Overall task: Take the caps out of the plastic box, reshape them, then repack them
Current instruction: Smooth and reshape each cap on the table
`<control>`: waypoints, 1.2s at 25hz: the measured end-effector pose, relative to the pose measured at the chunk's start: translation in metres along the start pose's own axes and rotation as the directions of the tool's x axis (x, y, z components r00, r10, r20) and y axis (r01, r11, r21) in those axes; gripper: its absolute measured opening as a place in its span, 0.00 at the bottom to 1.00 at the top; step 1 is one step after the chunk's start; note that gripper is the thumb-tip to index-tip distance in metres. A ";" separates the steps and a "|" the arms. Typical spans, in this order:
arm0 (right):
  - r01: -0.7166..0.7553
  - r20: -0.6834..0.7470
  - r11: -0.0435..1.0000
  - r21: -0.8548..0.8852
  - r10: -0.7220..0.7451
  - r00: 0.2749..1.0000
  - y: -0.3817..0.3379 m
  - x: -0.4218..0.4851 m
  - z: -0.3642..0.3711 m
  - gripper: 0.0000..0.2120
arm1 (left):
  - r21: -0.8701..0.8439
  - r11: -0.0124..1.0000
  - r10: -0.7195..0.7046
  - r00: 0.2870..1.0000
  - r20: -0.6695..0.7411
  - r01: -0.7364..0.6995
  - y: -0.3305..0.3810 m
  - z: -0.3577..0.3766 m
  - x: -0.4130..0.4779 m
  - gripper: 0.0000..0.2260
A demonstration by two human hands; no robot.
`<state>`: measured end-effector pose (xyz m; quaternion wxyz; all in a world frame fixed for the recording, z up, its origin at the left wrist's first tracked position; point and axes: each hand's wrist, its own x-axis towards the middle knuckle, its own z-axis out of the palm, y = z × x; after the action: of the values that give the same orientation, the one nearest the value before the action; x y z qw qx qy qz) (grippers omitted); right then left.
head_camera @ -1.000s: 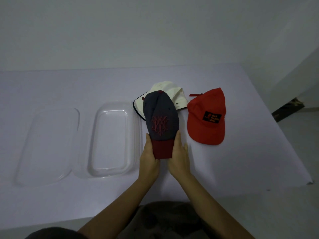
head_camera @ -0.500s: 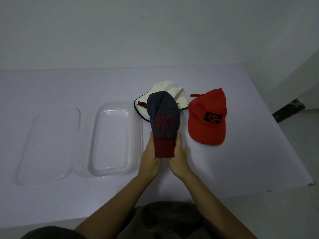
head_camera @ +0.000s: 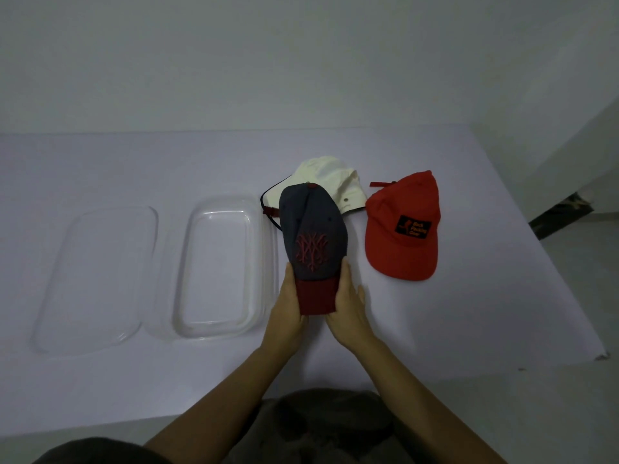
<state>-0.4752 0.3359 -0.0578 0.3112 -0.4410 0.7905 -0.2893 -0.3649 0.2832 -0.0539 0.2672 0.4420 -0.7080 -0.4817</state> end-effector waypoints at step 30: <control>-0.049 0.034 0.996 0.081 0.047 0.998 -0.014 0.165 -0.075 0.20 | 0.304 0.951 0.030 0.996 0.088 -0.055 0.034 -0.034 0.189 0.24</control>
<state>-0.5930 0.1991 -0.0386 0.3483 -0.4133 0.7834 -0.3068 -0.4383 0.1063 -0.0183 0.1764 0.4422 -0.7938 -0.3784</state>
